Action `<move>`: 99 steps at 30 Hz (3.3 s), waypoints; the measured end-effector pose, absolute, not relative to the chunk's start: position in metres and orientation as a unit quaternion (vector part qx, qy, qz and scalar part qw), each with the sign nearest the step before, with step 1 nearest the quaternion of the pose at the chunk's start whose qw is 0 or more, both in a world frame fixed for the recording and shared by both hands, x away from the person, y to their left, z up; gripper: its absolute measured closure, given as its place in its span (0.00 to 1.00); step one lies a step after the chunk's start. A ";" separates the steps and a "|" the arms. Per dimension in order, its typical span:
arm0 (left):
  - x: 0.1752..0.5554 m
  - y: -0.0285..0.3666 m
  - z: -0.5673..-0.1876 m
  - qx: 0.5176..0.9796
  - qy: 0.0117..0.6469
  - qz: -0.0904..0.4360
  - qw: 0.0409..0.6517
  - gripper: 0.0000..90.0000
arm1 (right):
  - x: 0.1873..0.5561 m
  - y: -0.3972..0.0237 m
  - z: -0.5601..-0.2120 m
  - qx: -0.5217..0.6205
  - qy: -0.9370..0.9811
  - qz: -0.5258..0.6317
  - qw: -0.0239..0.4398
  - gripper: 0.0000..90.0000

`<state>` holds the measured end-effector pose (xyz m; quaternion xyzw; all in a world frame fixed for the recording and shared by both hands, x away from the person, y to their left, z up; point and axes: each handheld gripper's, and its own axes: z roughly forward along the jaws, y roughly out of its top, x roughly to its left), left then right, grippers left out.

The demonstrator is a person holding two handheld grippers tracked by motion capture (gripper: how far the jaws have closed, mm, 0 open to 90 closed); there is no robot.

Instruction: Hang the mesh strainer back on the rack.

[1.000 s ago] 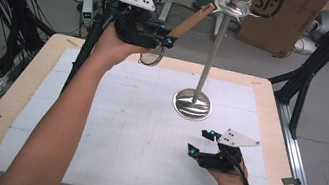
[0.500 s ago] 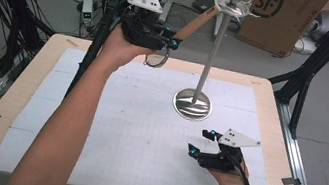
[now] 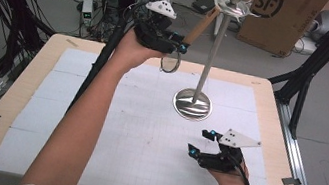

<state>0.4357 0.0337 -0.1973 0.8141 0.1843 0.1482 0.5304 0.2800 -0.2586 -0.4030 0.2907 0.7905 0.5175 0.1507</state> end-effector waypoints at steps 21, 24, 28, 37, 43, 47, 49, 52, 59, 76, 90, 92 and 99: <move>0.445 0.014 -0.207 0.819 0.194 0.147 0.520 0.76 | 0.279 -0.258 -0.403 0.292 0.791 0.517 0.149 0.29; 0.446 0.013 -0.209 0.823 0.202 0.153 0.508 0.65 | 0.279 -0.259 -0.404 0.292 0.790 0.518 0.148 0.29; 0.446 0.016 -0.211 0.830 0.213 0.152 0.493 0.56 | 0.279 -0.259 -0.404 0.291 0.791 0.518 0.147 0.29; 0.439 0.032 -0.215 0.837 0.227 0.161 0.472 0.42 | 0.278 -0.262 -0.401 0.294 0.787 0.521 0.152 0.29; 0.431 0.044 -0.223 0.837 0.224 0.161 0.472 0.36 | 0.278 -0.262 -0.402 0.294 0.788 0.519 0.153 0.29; 0.427 0.052 -0.229 0.836 0.226 0.159 0.473 0.33 | 0.279 -0.261 -0.402 0.294 0.790 0.517 0.152 0.29; 0.426 0.056 -0.233 0.835 0.230 0.156 0.474 0.33 | 0.279 -0.261 -0.402 0.293 0.789 0.518 0.153 0.29; 0.425 0.063 -0.236 0.832 0.235 0.157 0.477 0.31 | 0.279 -0.261 -0.402 0.295 0.790 0.517 0.151 0.29; 0.419 0.080 -0.243 0.826 0.242 0.158 0.484 0.28 | 0.280 -0.259 -0.404 0.294 0.792 0.513 0.150 0.29; 0.385 0.120 -0.267 0.806 0.232 0.160 0.520 0.23 | 0.280 -0.258 -0.405 0.294 0.794 0.510 0.151 0.29; 0.370 0.133 -0.296 0.811 0.232 0.180 0.506 0.20 | 0.280 -0.259 -0.406 0.294 0.796 0.506 0.152 0.29; 0.368 0.135 -0.301 0.812 0.231 0.180 0.504 0.20 | 0.280 -0.259 -0.406 0.297 0.795 0.507 0.152 0.29; 0.355 0.141 -0.315 0.807 0.231 0.179 0.513 0.19 | 0.280 -0.259 -0.407 0.299 0.796 0.505 0.150 0.29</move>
